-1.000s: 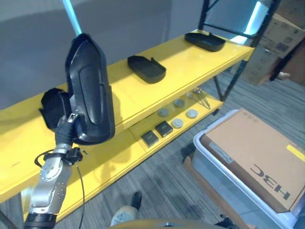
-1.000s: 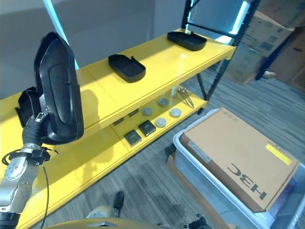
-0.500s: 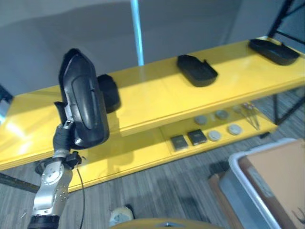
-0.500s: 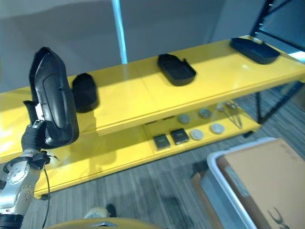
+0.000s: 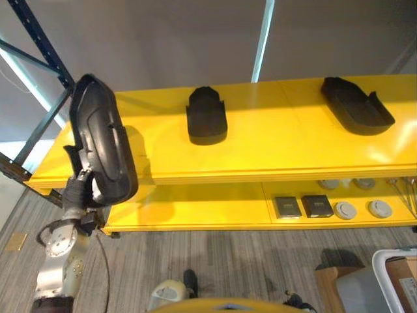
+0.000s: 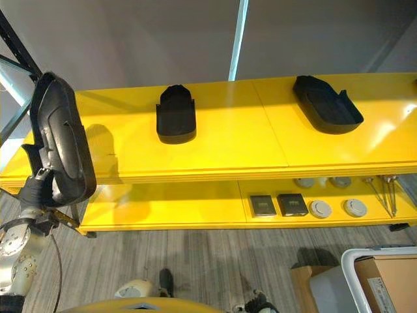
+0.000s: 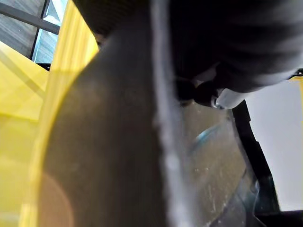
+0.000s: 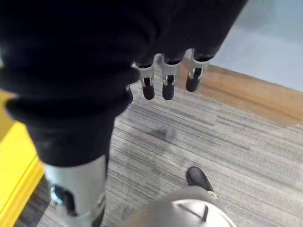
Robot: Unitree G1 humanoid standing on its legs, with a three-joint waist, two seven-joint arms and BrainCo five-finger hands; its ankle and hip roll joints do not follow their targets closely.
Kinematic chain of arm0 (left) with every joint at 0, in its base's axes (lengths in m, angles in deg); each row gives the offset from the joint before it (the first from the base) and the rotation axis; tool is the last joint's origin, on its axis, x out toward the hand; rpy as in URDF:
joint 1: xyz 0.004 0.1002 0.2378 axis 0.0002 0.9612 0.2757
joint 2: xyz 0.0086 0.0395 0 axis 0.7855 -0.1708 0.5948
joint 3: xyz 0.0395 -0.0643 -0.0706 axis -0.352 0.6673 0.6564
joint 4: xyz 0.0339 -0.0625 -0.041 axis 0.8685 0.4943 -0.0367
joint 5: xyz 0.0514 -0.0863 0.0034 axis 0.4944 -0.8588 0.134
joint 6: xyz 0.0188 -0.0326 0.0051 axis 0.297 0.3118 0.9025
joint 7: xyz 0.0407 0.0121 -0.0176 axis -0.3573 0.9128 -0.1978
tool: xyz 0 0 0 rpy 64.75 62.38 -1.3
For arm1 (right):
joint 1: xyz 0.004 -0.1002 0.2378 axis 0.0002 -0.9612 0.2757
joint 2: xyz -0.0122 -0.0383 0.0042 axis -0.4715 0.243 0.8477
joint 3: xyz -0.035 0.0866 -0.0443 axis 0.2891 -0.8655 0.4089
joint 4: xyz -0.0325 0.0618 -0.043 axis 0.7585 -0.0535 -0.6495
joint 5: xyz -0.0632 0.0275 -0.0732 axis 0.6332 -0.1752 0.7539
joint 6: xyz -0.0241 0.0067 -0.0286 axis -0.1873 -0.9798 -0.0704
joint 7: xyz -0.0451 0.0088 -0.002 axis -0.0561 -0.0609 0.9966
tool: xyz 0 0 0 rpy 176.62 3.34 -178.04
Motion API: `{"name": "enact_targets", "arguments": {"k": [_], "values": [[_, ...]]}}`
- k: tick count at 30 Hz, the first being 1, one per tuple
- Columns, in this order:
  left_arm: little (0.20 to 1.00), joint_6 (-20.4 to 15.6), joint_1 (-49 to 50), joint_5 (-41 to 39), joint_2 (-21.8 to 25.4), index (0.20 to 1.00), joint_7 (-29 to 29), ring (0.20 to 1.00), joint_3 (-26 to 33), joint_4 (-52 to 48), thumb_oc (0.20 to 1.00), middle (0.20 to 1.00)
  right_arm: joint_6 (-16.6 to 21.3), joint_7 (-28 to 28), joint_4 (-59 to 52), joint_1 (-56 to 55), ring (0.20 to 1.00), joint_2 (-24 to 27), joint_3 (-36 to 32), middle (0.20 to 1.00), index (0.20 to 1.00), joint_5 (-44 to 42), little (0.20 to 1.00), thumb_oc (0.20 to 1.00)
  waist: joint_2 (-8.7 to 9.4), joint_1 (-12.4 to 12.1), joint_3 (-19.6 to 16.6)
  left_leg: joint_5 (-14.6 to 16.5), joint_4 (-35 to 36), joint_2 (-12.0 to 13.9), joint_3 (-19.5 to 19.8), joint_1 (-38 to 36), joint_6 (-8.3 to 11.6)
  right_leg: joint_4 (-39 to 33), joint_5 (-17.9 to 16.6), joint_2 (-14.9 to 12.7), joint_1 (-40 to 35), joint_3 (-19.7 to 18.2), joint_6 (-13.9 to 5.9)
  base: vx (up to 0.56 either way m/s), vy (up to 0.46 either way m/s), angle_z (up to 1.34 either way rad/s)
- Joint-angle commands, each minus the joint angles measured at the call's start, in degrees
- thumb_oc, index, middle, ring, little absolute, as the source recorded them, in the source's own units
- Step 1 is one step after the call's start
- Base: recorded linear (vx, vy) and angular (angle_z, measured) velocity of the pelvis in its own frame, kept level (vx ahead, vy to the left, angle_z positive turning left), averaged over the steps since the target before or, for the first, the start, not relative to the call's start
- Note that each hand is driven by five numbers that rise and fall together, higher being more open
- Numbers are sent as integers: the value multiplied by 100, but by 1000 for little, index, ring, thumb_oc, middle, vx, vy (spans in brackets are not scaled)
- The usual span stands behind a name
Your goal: Move parts from the plastic box to the shelf.
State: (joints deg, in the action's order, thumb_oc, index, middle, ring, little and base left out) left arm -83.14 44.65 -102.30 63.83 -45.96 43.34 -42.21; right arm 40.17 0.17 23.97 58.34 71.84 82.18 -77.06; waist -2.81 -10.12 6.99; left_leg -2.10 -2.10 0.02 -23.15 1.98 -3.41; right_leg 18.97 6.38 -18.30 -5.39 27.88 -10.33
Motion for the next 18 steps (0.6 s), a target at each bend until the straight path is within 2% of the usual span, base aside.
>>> {"name": "enact_targets", "arguments": {"k": [1,2,4,5,6,8,9,10,12,14,18], "values": [[200,-717,-551,152,379,200,88,200,95,-166,200,200,86,44,-137,-186,1000,154,-143,1000,1000,-422,1000,1000,-66,272,150,612,-349,82,656,100,8,1964,-477,-1,1231,-833,-19,32,-44,39],[200,-692,-653,1,480,200,-74,200,-2,-180,200,200,72,12,-274,-217,1000,169,-171,1000,1000,-472,1000,1000,-80,475,275,531,-216,10,807,-40,10,1726,-804,237,1643,-1179,65,32,-100,43],[200,-638,-754,-49,537,200,-186,200,-48,-220,200,200,86,-18,-329,-225,1000,163,-173,1000,1000,-457,1000,1000,-42,589,335,583,-188,-5,952,-119,79,1187,-873,367,1708,-1347,74,47,-195,35],[200,-569,-834,-36,561,200,-255,200,-62,-288,200,200,135,-21,-351,-231,1000,146,-189,1000,1000,-416,1000,1000,25,663,391,643,-216,-6,1063,-156,138,518,-924,437,1621,-1433,58,74,-246,31],[200,-536,-857,-21,562,200,-282,200,-62,-327,200,200,149,-14,-362,-235,1000,134,-199,1000,1000,-394,1000,1000,51,691,411,666,-234,-1,1105,-167,161,237,-948,464,1565,-1450,46,93,-302,42],[200,-610,-706,-47,498,200,-330,200,-124,-476,200,200,17,24,-540,-297,1000,52,-218,1000,1000,-329,1000,1000,191,766,454,713,-302,37,1346,-220,173,-332,-1272,532,1499,-1777,-39,153,-371,75],[200,-508,-572,-81,412,200,-281,200,-80,-673,200,200,-122,-37,-729,-364,1000,144,-193,1000,1000,-346,1000,1000,225,741,392,544,-245,231,1357,-264,370,-889,-956,705,1096,-1643,39,203,-389,91],[200,-421,-591,-71,349,200,-312,200,-110,-739,200,200,-76,-74,-661,-347,1000,204,-170,1000,1000,-336,1000,1000,263,705,331,430,-240,337,1348,-230,513,-1170,-900,765,842,-1546,75,179,-314,78],[200,-287,-634,-31,262,200,-390,200,-158,-847,200,200,-76,-66,-627,-301,1000,276,-174,1000,1000,-339,1000,1000,330,672,254,351,-317,490,1291,-156,641,-1503,-877,838,568,-1446,142,103,-181,42],[200,-181,-663,-61,191,200,-430,200,-186,-931,200,200,-228,-8,-708,-270,1000,375,-187,1000,1000,-518,1000,1000,368,672,195,286,-377,622,1272,-63,747,-1685,-851,921,455,-1396,221,53,-130,33],[200,-91,-672,-88,132,200,-412,200,-197,-956,200,200,-444,11,-880,-317,1000,495,-302,1000,1000,-668,1000,1000,381,702,154,189,-392,789,1214,34,836,-1784,-790,1004,388,-1288,313,22,-82,19]]}}
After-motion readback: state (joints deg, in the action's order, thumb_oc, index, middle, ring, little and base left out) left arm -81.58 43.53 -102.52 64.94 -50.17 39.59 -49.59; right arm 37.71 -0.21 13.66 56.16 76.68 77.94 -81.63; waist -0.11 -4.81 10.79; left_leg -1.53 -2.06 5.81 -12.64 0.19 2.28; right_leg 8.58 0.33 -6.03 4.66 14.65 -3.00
